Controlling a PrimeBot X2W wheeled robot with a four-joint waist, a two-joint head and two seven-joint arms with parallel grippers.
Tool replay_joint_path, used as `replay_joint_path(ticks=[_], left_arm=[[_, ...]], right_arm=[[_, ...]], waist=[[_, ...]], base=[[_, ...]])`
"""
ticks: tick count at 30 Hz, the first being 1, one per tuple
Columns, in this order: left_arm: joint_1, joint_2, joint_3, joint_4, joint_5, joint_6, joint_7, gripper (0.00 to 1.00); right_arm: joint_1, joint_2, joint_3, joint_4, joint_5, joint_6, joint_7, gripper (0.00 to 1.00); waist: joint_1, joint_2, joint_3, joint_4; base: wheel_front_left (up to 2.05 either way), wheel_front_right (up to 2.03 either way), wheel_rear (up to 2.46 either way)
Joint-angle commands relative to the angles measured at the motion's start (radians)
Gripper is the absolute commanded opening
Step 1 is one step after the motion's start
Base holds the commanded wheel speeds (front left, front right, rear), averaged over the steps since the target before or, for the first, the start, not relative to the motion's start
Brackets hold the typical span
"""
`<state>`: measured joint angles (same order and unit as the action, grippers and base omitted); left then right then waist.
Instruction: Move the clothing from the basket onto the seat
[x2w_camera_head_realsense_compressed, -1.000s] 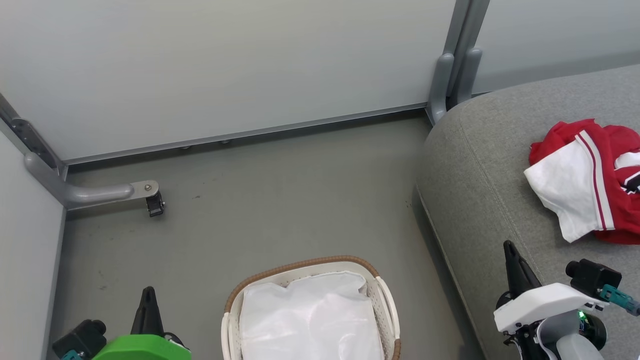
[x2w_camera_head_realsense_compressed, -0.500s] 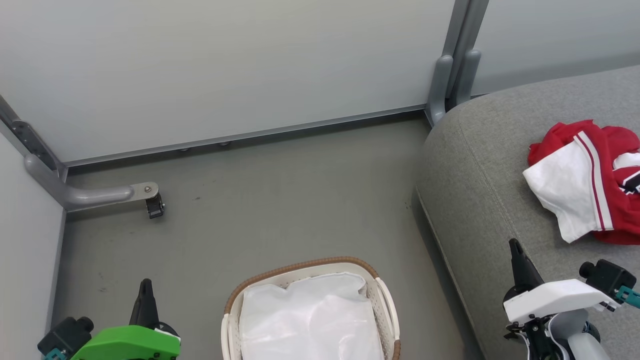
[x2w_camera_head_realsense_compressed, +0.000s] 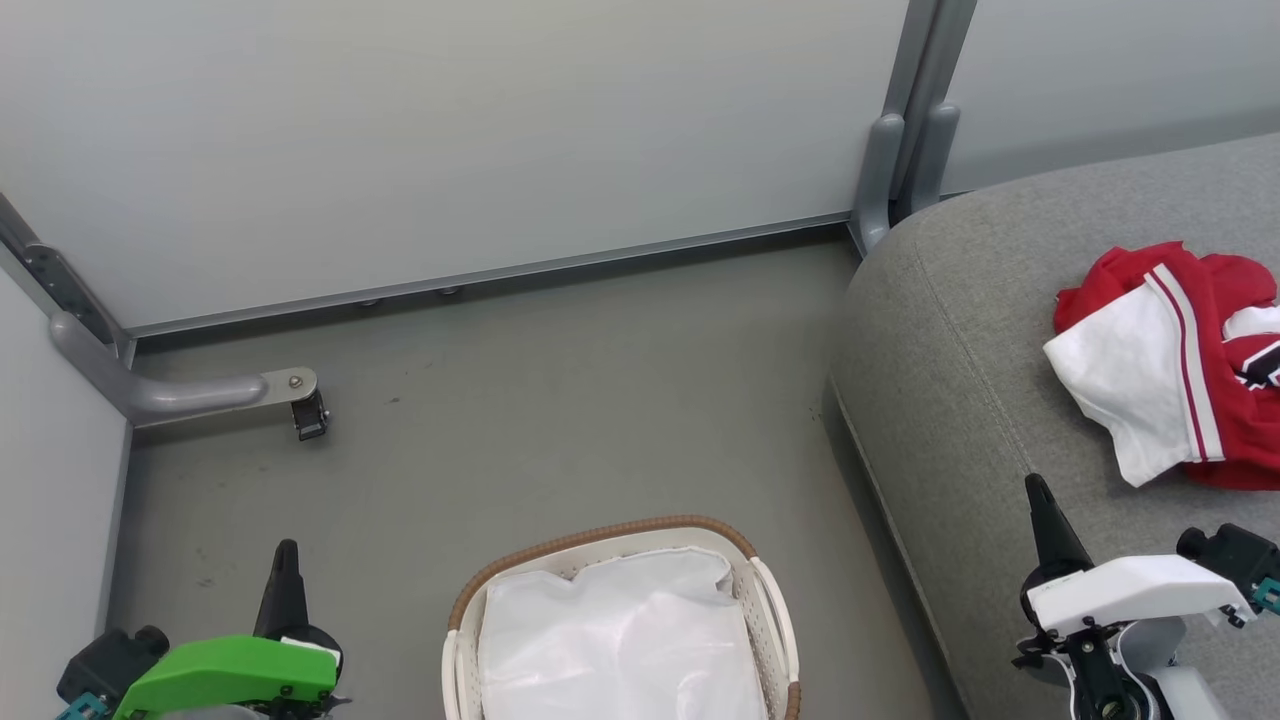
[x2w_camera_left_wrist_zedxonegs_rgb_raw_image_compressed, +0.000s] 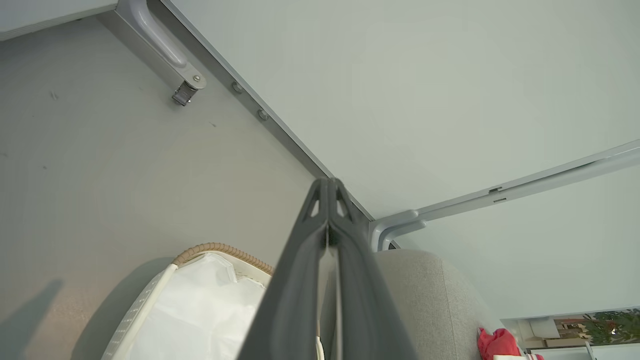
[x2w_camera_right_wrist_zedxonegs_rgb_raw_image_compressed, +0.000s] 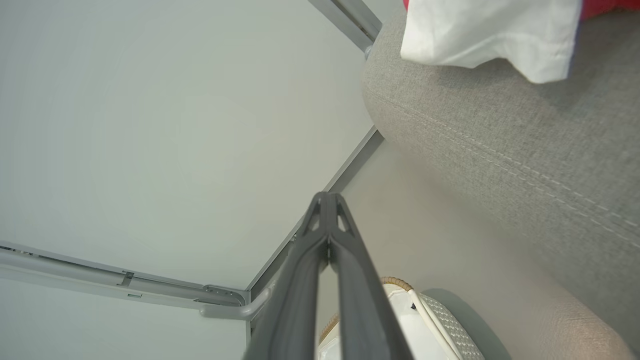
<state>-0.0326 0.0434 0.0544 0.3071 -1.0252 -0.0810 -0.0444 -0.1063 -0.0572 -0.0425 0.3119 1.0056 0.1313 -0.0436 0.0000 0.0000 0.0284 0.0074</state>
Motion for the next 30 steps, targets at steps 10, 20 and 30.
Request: replay_joint_path(ticks=[10,20,30], left_arm=[[-0.037,0.007,0.015,-0.022,-0.123,-0.016,0.032,0.00],[-0.047,0.008,0.024,-0.031,-0.217,-0.023,0.057,0.00],[-0.056,0.008,0.033,-0.038,-0.302,-0.030,0.081,0.00]], right_arm=[[-0.006,-0.002,-0.018,-0.024,0.125,0.000,0.033,0.00],[-0.005,0.000,-0.029,-0.034,0.222,-0.001,0.058,0.00],[-0.005,0.001,-0.039,-0.042,0.311,-0.001,0.081,0.00]], waist=[[0.0000,0.0000,-0.004,-0.001],[0.0000,0.0000,-0.007,-0.002],[0.0000,0.0000,-0.011,-0.003]], base=[[0.00,0.00,0.00],[0.00,0.00,0.00],[0.00,0.00,0.00]])
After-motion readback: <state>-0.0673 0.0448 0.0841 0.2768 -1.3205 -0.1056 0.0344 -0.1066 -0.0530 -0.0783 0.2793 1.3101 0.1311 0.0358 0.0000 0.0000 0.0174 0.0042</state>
